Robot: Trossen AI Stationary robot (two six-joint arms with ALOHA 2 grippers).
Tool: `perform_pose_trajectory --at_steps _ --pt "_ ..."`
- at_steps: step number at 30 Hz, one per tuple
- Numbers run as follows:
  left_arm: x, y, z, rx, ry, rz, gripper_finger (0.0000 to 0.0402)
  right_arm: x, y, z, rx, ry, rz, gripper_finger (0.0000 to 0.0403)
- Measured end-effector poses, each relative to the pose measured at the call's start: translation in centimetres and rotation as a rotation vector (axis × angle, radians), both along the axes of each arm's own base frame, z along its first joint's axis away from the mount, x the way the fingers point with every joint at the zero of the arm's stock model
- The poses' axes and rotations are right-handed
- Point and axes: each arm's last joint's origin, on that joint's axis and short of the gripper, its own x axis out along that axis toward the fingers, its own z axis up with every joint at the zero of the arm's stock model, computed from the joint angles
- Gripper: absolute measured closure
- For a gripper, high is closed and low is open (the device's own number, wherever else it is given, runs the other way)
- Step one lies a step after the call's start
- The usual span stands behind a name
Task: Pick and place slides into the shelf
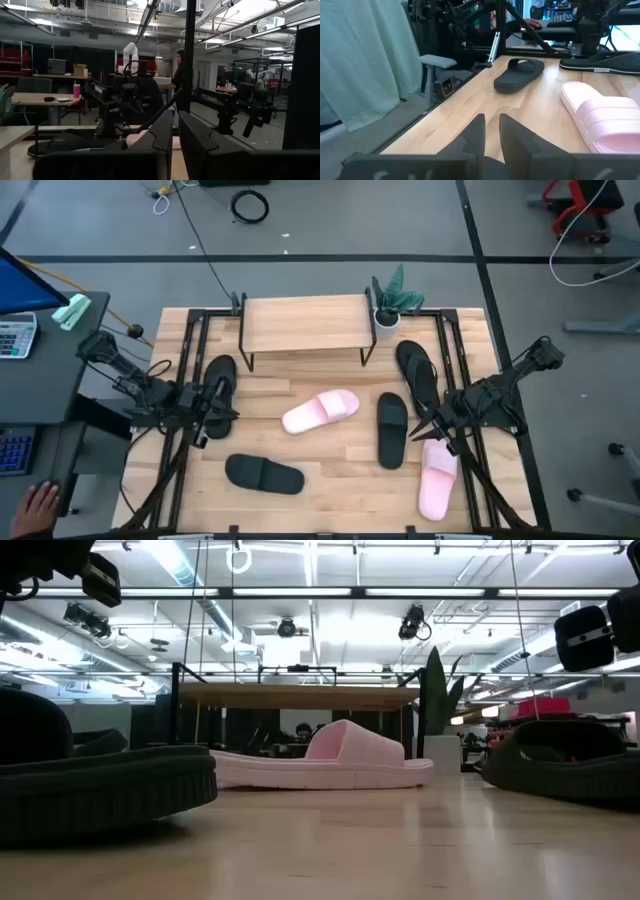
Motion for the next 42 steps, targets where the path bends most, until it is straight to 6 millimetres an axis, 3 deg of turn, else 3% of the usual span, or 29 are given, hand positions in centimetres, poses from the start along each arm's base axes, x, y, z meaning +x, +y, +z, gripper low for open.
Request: perform_pose_trajectory --at_steps 42 --pt "0.0 0.0 0.0 0.0 0.0 0.0 0.037 0.0 0.0 0.0 0.0 0.0 0.0 0.034"
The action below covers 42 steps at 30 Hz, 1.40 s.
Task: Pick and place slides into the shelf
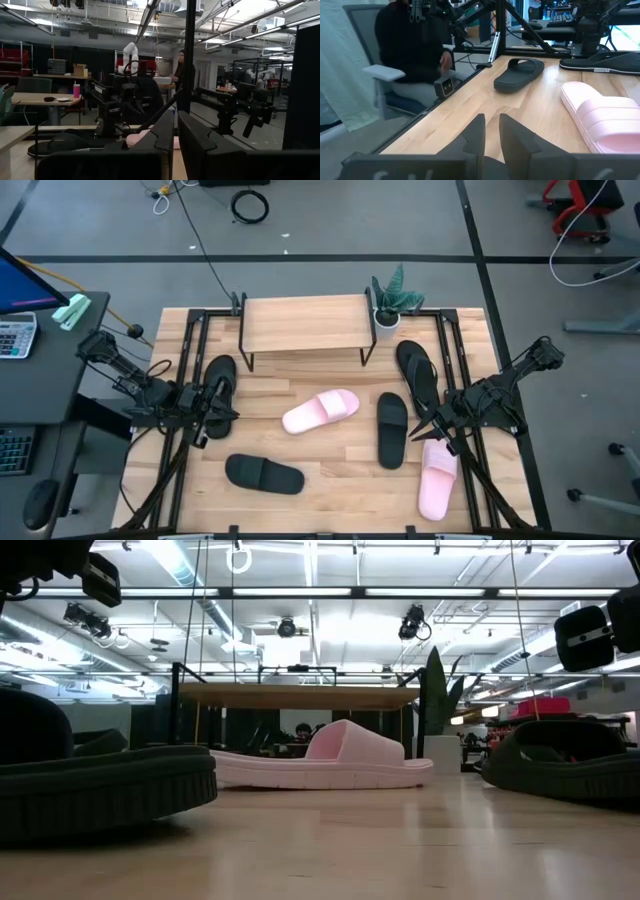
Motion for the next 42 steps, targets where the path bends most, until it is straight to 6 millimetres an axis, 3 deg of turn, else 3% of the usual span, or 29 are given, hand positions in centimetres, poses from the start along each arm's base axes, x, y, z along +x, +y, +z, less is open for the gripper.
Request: perform_pose_trajectory --at_steps 25,42 --pt "0.0 0.0 0.01 -0.001 -0.001 0.0 0.0367 0.0 0.0 0.0 0.0 0.0 0.0 0.034" --pt "0.0 -0.02 -0.01 -0.155 0.03 -0.053 0.0371 0.0 0.0 0.0 0.0 0.0 0.0 0.034"
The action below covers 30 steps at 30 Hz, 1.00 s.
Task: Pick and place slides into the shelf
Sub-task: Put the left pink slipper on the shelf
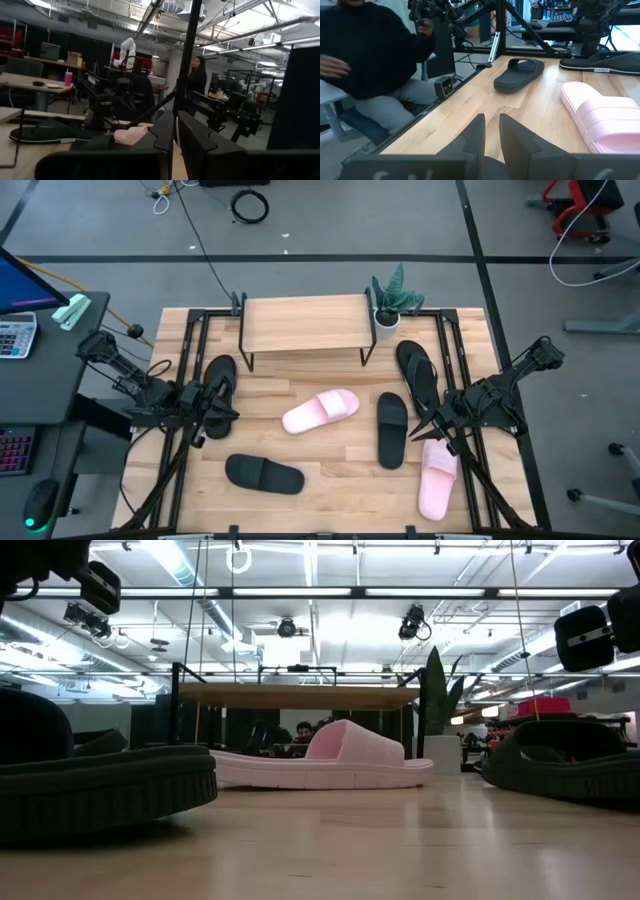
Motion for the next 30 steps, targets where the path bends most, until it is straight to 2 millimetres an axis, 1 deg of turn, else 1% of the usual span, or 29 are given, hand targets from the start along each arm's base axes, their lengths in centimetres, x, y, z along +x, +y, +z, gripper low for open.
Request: perform_pose_trajectory --at_steps 3,6,12,14,16,18,20,22,24,27,30 --pt "-0.1 -0.1 -0.1 -0.018 0.01 -0.02 0.0362 0.0 0.0 0.0 0.0 0.0 0.0 0.034" --pt "-0.1 -0.3 -0.3 0.056 0.021 -0.017 0.0343 0.0 0.0 0.0 -0.001 0.0 0.0 0.034" --pt "-0.1 -0.4 -0.3 0.173 -0.003 0.019 0.0291 0.0 0.0 0.0 0.0 0.0 0.0 0.034" --pt "-0.1 -0.3 0.0 0.209 -0.016 0.035 0.0276 0.0 0.0 0.0 0.0 0.0 0.0 0.034" --pt "-0.1 -0.3 1.0 0.237 -0.048 0.058 0.0264 0.0 0.0 0.0 0.0 0.0 0.0 0.034" --pt "-0.1 -0.2 2.4 0.254 -0.086 0.085 0.0254 0.0 0.0 0.0 0.0 0.0 0.0 0.034" --pt "-0.1 0.0 4.1 0.258 -0.116 0.109 0.0248 0.0 0.0 0.0 0.0 -0.001 0.0 0.034" --pt "-0.1 0.2 5.9 0.285 -0.106 0.125 0.0245 0.0 0.0 0.0 0.0 0.0 0.0 0.034" --pt "0.1 0.3 7.6 0.338 -0.044 0.132 0.0244 0.0 0.0 0.0 0.0 0.0 0.0 0.034" --pt "0.8 0.5 9.6 0.405 0.113 0.185 0.0246 0.0 0.0 0.0 0.0 0.0 0.0 0.034" --pt "2.2 0.4 10.5 0.46 0.248 0.26 0.025 0.0 0.0 0.0 0.0 -0.001 0.0 0.034"
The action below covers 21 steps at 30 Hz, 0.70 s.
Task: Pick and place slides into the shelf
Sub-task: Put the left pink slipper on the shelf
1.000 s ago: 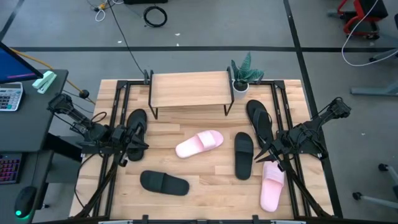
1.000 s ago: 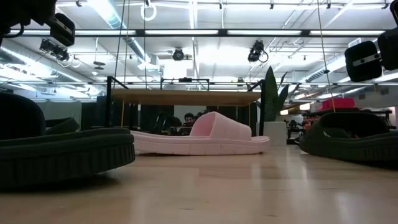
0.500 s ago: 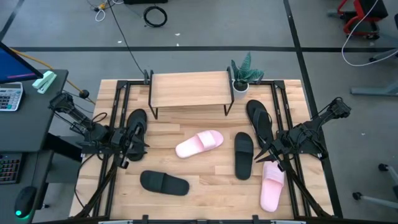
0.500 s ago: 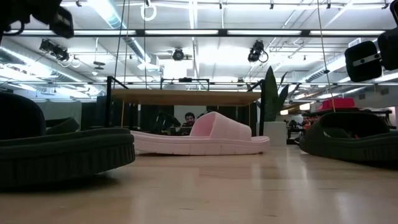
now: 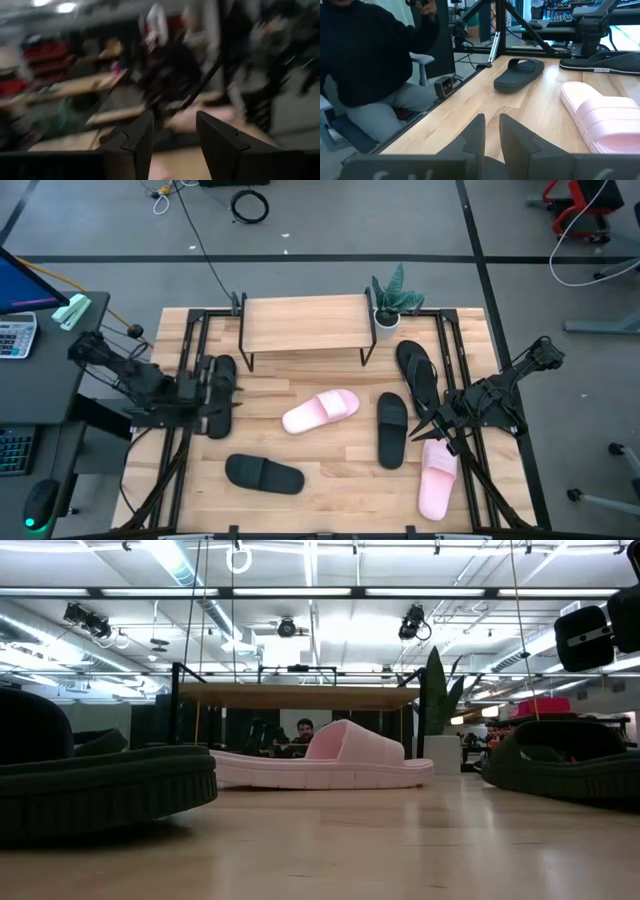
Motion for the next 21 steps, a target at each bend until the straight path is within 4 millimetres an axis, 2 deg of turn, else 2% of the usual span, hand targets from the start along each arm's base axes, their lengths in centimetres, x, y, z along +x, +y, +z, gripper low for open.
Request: perform_pose_trajectory --at_steps 3,10,16,21 --pt "1.8 -0.5 -0.2 0.017 0.067 0.031 0.0254 0.0 0.0 0.0 0.0 0.0 0.0 0.034" --pt "5.4 -1.7 -3.4 0.044 0.254 0.068 0.0265 0.0 0.0 0.0 0.0 0.0 0.0 0.034" --pt "7.1 -2.6 -5.4 0.059 0.351 0.076 0.0267 0.0 0.0 0.0 0.0 0.0 0.0 0.034" --pt "7.9 -2.9 -6.2 0.043 0.373 0.083 0.0258 0.0 0.0 0.0 -0.046 -0.027 0.005 0.034"
